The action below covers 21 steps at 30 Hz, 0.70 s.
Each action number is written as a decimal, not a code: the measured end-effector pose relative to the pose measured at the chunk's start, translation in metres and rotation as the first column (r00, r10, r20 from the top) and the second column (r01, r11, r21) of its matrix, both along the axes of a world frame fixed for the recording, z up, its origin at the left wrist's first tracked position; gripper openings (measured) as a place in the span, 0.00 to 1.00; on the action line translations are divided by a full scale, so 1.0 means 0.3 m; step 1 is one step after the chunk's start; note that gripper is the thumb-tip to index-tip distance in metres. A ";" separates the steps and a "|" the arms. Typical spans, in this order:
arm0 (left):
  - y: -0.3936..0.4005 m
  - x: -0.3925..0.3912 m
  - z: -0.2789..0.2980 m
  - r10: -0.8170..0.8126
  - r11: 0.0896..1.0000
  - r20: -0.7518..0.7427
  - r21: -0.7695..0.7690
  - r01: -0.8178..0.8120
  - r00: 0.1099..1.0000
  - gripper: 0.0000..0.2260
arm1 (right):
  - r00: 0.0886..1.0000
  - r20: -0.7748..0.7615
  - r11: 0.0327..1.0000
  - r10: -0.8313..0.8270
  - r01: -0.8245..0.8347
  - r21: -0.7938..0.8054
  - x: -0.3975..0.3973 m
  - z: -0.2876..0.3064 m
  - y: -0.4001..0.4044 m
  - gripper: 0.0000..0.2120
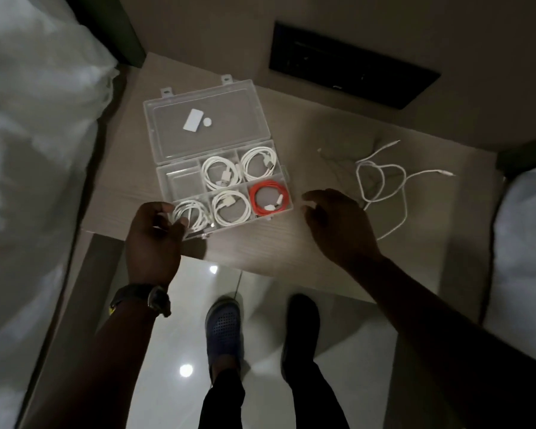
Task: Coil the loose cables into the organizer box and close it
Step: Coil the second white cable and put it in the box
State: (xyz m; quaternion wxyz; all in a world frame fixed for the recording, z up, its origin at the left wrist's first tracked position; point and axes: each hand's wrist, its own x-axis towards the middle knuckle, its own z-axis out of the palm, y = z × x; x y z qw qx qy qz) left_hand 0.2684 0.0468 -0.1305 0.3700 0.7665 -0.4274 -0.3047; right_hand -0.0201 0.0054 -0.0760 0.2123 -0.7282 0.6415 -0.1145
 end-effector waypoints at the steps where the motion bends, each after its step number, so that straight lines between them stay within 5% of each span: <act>1: -0.001 -0.012 0.012 -0.005 1.000 0.006 -0.017 0.005 1.000 0.13 | 0.999 -0.007 0.999 -0.037 0.037 0.008 -0.045 0.002 -0.005 0.12; 8: -0.015 -0.133 0.121 -0.074 0.988 0.059 -0.135 0.082 0.995 0.06 | 0.939 -0.032 0.938 -0.341 0.338 -0.082 -0.289 0.016 -0.027 0.07; 12: -0.036 -0.274 0.161 -0.187 0.966 0.040 -0.176 0.191 0.982 0.08 | 0.948 -0.092 0.948 -0.306 0.295 -0.118 -0.352 0.017 -0.001 0.06; 16: -0.059 -0.429 0.168 -0.326 0.930 -0.043 -0.191 0.312 0.944 0.08 | 0.928 0.010 0.913 -0.372 0.367 -0.177 -0.387 0.016 -0.081 0.06; 21: -0.072 -0.598 0.182 -0.407 0.904 -0.120 -0.192 0.381 0.905 0.04 | 0.807 -0.028 0.804 -0.590 0.591 0.072 -0.501 -0.038 -0.302 0.10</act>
